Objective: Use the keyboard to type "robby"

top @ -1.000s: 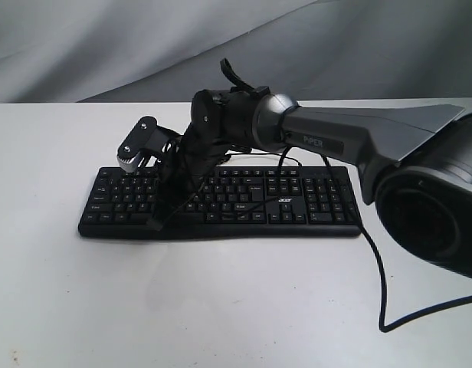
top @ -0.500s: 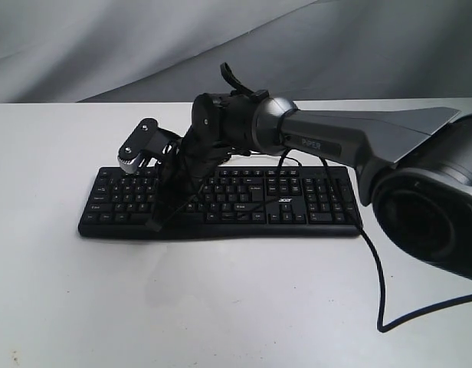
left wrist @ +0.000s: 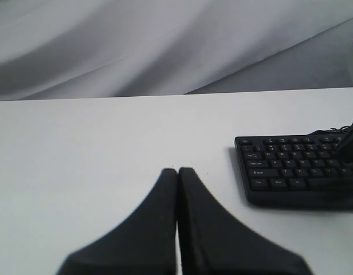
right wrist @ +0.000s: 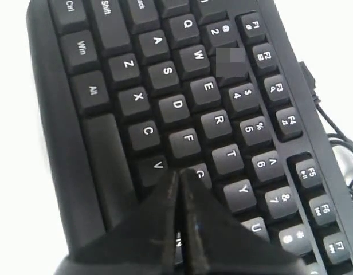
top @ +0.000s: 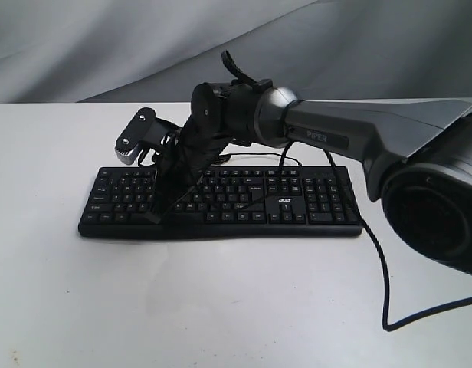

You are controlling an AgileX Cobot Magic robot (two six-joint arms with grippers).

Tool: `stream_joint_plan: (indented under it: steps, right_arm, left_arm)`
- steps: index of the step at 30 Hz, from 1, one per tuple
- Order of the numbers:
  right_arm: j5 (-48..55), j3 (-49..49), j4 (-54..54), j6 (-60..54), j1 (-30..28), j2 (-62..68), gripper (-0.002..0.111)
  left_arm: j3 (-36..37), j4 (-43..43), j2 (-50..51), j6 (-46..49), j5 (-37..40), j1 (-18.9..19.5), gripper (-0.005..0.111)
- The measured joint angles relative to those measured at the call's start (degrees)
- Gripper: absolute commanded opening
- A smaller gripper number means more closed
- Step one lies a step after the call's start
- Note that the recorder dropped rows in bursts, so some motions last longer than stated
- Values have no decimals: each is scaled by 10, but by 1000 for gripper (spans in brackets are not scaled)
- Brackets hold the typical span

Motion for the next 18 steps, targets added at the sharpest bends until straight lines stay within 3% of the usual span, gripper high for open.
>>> stream_joint_plan:
  steps: [18]
  right_arm:
    - [-1,0,0,1,0,14,0]
  left_arm:
    - [0,0,0,0,0,0,1]
